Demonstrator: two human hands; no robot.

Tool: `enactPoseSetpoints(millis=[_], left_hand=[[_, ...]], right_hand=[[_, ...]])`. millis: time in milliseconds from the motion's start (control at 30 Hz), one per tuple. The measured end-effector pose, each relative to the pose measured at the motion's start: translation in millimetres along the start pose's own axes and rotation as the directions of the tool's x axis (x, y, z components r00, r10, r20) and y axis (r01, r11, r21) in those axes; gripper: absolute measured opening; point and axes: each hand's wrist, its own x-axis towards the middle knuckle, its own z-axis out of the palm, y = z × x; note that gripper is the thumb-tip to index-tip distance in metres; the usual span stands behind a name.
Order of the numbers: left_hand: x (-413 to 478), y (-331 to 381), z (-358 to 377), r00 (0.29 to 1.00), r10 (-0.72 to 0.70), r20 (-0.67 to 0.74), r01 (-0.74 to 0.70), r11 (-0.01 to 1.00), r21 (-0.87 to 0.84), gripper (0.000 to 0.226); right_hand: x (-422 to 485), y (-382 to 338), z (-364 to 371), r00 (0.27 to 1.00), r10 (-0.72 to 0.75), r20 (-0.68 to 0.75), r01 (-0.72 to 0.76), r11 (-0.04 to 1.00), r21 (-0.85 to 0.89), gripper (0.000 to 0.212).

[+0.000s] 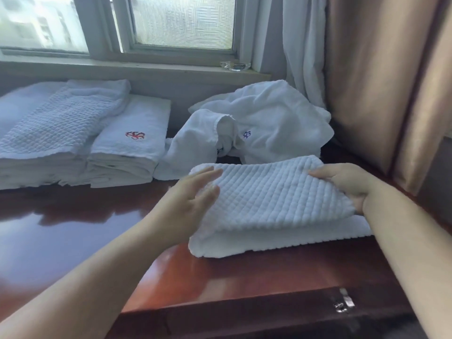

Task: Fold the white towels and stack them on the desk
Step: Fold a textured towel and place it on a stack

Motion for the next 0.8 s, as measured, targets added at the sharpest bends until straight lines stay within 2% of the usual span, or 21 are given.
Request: enactPoseSetpoints(millis=[100, 167, 233, 300, 400, 467, 567, 667, 800], left_hand=[[12, -2, 16, 0.995, 0.081, 0.057, -0.09, 0.978, 0.19, 0.043], [19, -6, 26, 0.991, 0.062, 0.119, -0.094, 0.955, 0.282, 0.045], [22, -13, 35, 0.98, 0.02, 0.2, -0.106, 0.897, 0.43, 0.046], [23, -21, 37, 0.973, -0.011, 0.232, -0.116, 0.843, 0.526, 0.047], [22, -30, 22, 0.977, -0.041, 0.208, -0.089, 0.813, 0.576, 0.044], [19, -37, 4, 0.987, -0.052, 0.151, -0.052, 0.791, 0.61, 0.039], [6, -49, -22, 0.998, -0.068, 0.011, 0.051, 0.83, 0.555, 0.027], [-4, -58, -43, 0.996, -0.08, -0.036, 0.087, 0.85, 0.52, 0.023], [-7, -52, -48, 0.999, -0.04, -0.011, 0.04, 0.876, 0.48, 0.032]], right_hand=[[6, 8, -28, 0.974, -0.052, -0.221, -0.021, 0.948, -0.318, 0.038], [6, 16, -33, 0.962, -0.116, -0.248, -0.017, 0.879, -0.477, 0.039], [6, 28, -32, 0.965, -0.13, -0.23, -0.007, 0.858, -0.514, 0.03], [4, 33, -29, 0.973, -0.128, -0.19, 0.013, 0.858, -0.514, 0.024], [3, 33, -18, 0.987, -0.117, -0.109, 0.05, 0.874, -0.484, 0.023], [3, 33, 1, 0.994, -0.11, -0.023, 0.091, 0.91, -0.405, 0.022], [1, 38, 42, 0.988, -0.138, 0.071, 0.154, 0.935, -0.32, 0.02], [0, 38, 71, 0.981, -0.183, 0.065, 0.193, 0.955, -0.227, 0.015], [-3, 27, 66, 0.978, -0.203, -0.048, 0.197, 0.976, -0.097, 0.02]])
